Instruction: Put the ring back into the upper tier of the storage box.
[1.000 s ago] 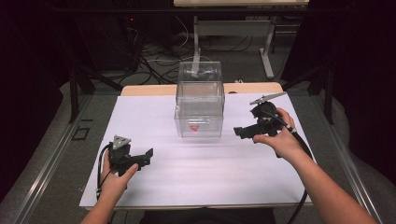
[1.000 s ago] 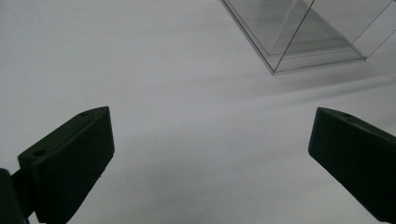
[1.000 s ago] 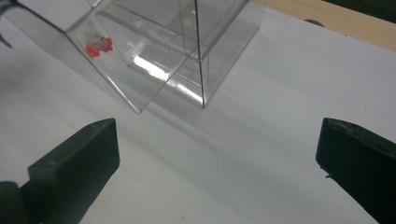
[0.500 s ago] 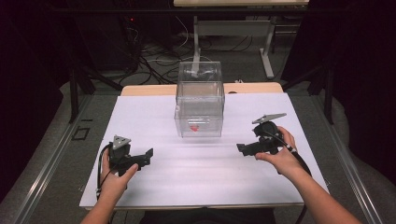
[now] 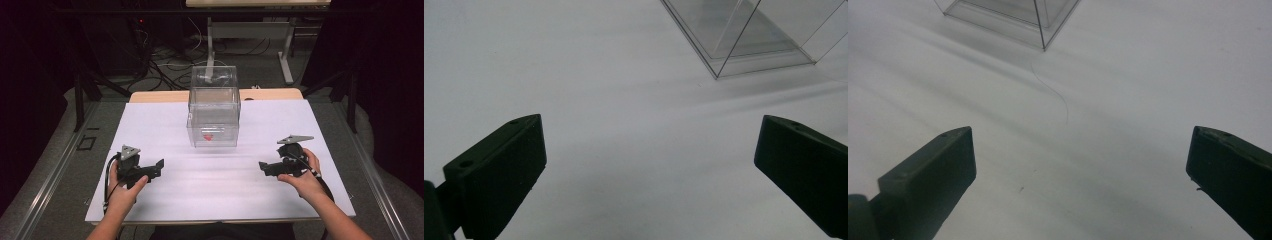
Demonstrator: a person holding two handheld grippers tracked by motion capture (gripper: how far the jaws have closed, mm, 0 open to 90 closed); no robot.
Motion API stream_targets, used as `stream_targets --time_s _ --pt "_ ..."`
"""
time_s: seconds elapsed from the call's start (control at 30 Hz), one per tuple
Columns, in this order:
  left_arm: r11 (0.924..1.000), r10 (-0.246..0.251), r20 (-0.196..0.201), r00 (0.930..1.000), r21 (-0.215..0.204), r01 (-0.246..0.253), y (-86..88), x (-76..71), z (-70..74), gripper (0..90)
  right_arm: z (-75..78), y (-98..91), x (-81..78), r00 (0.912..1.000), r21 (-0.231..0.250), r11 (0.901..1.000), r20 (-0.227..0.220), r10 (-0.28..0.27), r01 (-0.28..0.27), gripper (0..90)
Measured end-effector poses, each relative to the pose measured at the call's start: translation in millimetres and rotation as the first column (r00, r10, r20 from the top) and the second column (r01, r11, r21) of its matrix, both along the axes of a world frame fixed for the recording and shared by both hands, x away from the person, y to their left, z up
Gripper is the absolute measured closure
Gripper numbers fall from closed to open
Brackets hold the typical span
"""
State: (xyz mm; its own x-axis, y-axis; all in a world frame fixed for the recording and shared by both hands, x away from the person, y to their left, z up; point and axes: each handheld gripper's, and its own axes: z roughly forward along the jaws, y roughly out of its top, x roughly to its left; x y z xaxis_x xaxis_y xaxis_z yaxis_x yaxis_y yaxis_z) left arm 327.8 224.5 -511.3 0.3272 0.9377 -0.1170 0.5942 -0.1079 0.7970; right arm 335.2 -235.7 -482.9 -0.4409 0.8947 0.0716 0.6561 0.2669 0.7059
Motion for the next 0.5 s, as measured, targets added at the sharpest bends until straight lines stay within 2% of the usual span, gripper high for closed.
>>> stream_targets --time_s 0.23,0.5 --pt "1.0000 0.005 -0.001 1.0000 -0.006 -0.005 -0.1 0.2 -0.8 0.5 -15.2 -9.4 -1.0 0.9995 -0.002 0.9995 0.002 -0.033 0.033 0.0" --pt "1.0000 -0.004 -0.001 1.0000 -0.007 0.004 0.1 0.0 -0.2 0.5 -29.5 -19.9 1.9 0.9978 0.021 0.9975 -0.005 -0.067 0.067 0.0"
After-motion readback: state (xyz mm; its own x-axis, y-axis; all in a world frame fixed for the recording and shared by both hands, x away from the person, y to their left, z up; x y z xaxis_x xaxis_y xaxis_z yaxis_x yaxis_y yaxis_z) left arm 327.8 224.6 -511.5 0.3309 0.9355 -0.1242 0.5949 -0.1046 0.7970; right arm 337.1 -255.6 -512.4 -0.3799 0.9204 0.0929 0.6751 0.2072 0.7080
